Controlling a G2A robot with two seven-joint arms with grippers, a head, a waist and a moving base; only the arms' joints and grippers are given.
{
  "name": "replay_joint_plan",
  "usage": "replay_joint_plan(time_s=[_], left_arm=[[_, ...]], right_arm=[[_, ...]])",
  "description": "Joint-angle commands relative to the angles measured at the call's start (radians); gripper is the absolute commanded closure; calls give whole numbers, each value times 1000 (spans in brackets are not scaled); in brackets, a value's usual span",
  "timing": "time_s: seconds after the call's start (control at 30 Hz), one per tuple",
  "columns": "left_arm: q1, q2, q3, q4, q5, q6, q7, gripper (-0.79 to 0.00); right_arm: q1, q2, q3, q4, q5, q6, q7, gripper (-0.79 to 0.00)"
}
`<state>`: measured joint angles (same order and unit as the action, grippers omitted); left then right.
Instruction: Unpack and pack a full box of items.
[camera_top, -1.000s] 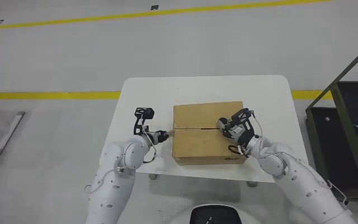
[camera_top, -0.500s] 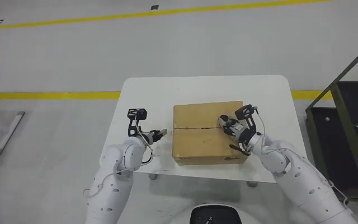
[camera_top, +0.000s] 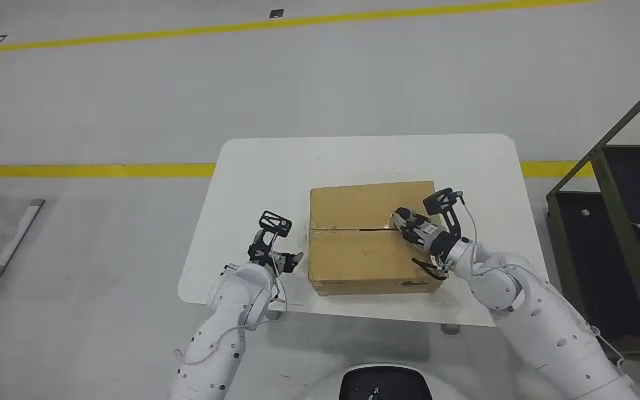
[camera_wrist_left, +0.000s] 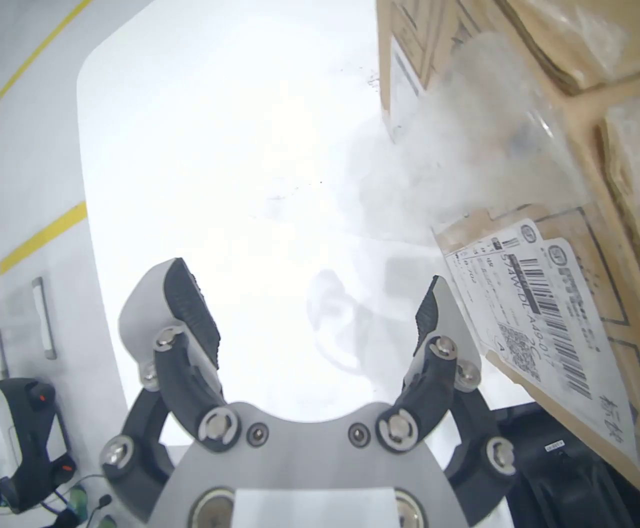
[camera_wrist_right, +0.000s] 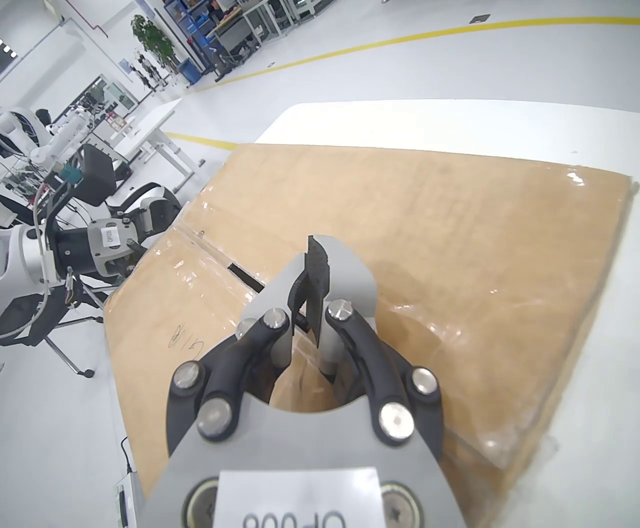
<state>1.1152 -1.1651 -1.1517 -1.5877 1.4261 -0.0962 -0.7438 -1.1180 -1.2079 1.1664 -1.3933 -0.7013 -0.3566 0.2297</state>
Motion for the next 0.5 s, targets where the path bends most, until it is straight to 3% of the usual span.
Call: replay_joint_plan(time_s=[0.0,0.23,0.47], left_arm=[[-9,-4,18,20,27,-1,51,-785],[-44,-29,76,121,25,69,197,-785],[-55,-53,77,170,-59,175,311,-785]], right_arm=[[0,-1,0,0,-1,0,2,0],[-2,-2,-1,-3,-7,-1,6,0],[-4,-4,0,-1,-4,-4,5,0]])
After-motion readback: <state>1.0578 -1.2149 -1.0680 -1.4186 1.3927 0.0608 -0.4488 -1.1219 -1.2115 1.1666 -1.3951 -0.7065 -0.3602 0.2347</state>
